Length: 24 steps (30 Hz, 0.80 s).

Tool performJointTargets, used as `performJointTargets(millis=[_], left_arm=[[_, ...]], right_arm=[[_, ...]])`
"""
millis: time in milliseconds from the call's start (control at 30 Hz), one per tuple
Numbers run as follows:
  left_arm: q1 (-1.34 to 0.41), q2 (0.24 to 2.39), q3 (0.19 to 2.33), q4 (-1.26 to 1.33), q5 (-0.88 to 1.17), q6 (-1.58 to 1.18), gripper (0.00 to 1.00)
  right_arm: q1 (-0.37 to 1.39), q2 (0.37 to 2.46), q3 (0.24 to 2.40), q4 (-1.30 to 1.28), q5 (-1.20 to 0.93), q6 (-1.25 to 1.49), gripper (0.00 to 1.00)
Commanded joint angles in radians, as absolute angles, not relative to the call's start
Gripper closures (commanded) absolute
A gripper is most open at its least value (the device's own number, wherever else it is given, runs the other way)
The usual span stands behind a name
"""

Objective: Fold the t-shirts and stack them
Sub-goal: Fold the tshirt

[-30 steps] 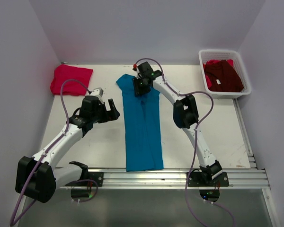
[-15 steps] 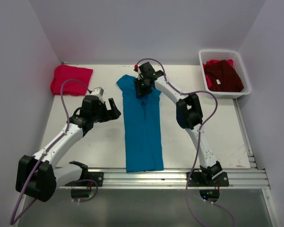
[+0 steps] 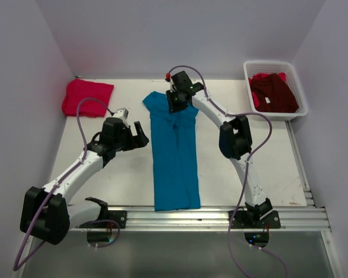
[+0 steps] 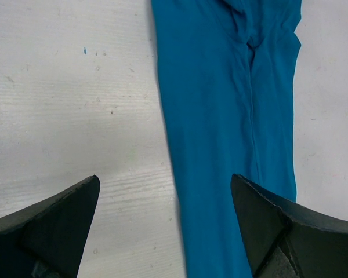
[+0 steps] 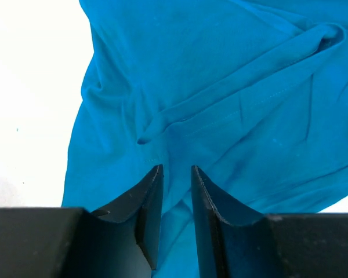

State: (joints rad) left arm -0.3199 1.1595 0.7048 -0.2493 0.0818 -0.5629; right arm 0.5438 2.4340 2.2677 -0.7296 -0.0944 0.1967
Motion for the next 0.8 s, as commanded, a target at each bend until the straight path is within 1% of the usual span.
performJointTargets(millis=[0,100,133,167,200,233,267,300,367,400,567,767], left_arm=[[-0.328,1.161,0.701,-0.187,0.083,-0.575,0.02],[-0.328,1.195,0.721,-0.098,0.098,-0.569,0.04],[-0.328,1.237,0.75,-0.044,0.142,-0.565,0.12],[-0.328,1.265,0.768,-0.017,0.173,-0.56,0.22],[-0.328,1.328,0.805,0.038,0.196,-0.563,0.6],[-0.328,1.36,0.824,0.102,0.233,-0.572,0.9],[-0.328,1.397,0.847,0.127,0.247,-0.58,1.0],[-0.328,1.476,0.895,0.149,0.268,-0.59,1.0],[-0.328,1.554,0.943,0.216,0.33,-0.609,1.0],[-0.328,1.624,0.984,0.253,0.342,-0.633,1.0],[-0.328,1.801,1.092,0.278,0.365,-0.686,1.0],[-0.331,1.942,1.146,0.296,0.356,-0.75,1.0]], right_arm=[[0.548,2.37,2.266,-0.732,-0.087,0.19,0.71],[0.548,2.324,2.234,-0.752,-0.08,0.195,0.72],[0.548,2.298,2.208,-0.743,-0.072,0.198,0.73],[0.548,2.223,2.128,-0.732,-0.058,0.196,0.78],[0.548,2.182,2.081,-0.715,-0.04,0.204,0.95],[0.548,2.14,2.035,-0.686,-0.003,0.207,1.0],[0.548,2.09,1.944,-0.677,0.023,0.209,1.0],[0.548,2.003,1.901,-0.669,0.046,0.221,1.0],[0.548,1.904,1.771,-0.634,0.104,0.233,1.0],[0.548,1.819,1.732,-0.63,0.121,0.244,1.0],[0.548,1.629,1.531,-0.623,0.153,0.261,1.0],[0.548,1.473,1.415,-0.62,0.144,0.268,1.0]])
